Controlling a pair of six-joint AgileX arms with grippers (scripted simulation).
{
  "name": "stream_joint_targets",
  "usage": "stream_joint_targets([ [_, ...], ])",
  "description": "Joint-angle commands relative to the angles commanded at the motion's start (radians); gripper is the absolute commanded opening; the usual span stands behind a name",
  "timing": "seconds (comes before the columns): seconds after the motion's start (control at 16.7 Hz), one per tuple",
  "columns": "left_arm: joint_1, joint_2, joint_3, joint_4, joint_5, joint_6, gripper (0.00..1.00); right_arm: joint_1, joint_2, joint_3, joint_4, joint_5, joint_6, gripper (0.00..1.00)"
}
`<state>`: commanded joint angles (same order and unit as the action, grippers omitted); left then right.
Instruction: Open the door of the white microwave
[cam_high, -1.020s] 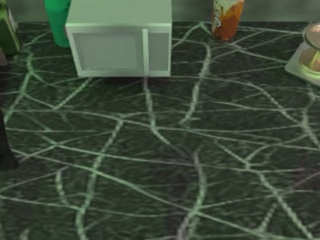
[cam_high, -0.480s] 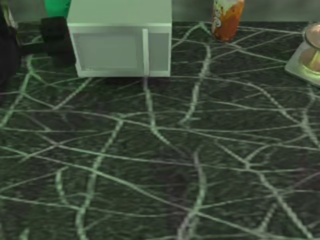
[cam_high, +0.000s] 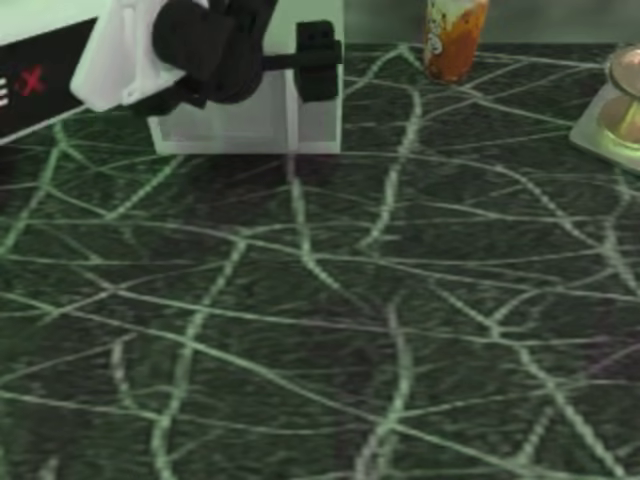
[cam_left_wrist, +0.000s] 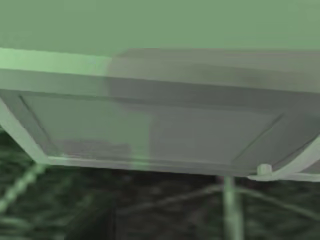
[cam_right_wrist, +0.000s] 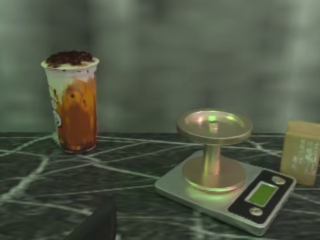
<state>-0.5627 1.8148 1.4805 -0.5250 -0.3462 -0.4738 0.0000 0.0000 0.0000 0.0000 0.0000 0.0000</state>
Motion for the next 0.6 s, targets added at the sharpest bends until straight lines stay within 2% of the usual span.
stream_joint_targets([
  [0.24, -0.048, 0.146, 0.113, -0.048, -0.028, -0.038, 1.00, 0.000, 0.000, 0.000, 0.000, 0.000, 0.000, 1.00],
  [0.6, -0.046, 0.157, 0.118, -0.046, -0.027, -0.038, 1.00, 0.000, 0.000, 0.000, 0.000, 0.000, 0.000, 1.00],
])
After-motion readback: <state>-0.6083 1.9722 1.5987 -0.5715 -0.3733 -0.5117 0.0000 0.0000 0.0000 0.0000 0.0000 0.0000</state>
